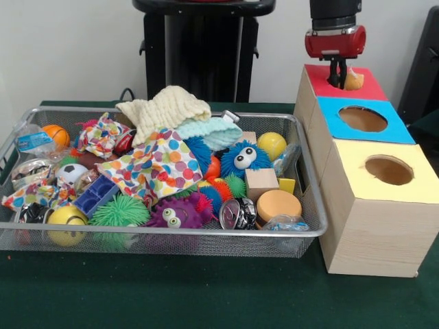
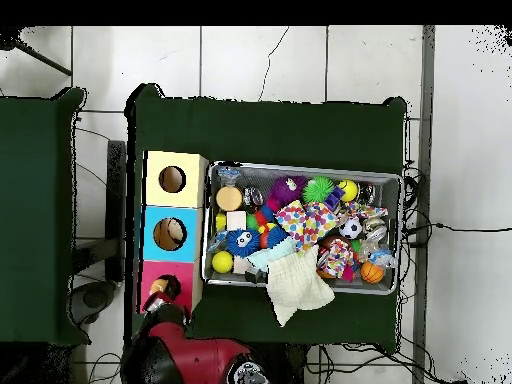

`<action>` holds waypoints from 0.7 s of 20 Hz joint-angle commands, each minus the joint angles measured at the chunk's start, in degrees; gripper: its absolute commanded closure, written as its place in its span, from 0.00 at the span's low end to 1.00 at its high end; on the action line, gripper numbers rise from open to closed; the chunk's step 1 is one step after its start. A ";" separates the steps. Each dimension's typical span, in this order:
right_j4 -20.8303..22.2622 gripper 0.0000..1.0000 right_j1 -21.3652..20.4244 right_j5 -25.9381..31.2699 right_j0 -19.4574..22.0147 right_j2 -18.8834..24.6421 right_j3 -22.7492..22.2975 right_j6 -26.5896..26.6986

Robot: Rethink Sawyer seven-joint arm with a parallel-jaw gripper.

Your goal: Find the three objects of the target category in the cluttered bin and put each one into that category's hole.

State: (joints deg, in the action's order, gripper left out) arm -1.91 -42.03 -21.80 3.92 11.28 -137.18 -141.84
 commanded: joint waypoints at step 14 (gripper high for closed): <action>9.12 1.00 8.73 9.13 -0.68 12.09 -10.75 -4.87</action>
State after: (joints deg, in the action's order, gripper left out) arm -0.27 -41.63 -22.76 4.99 12.61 -137.20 -141.84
